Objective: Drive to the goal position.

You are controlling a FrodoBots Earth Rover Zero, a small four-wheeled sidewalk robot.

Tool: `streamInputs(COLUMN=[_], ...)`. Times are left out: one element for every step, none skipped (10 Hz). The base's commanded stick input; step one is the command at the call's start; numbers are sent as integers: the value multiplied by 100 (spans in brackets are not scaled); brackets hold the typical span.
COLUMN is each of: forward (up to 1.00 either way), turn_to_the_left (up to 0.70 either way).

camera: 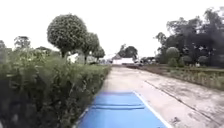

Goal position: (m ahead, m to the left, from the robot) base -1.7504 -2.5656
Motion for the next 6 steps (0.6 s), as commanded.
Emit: streamInputs(forward=[50, 50, 50, 50, 50, 50], turn_to_the_left=[0, 0, 0, 0, 0, 0])
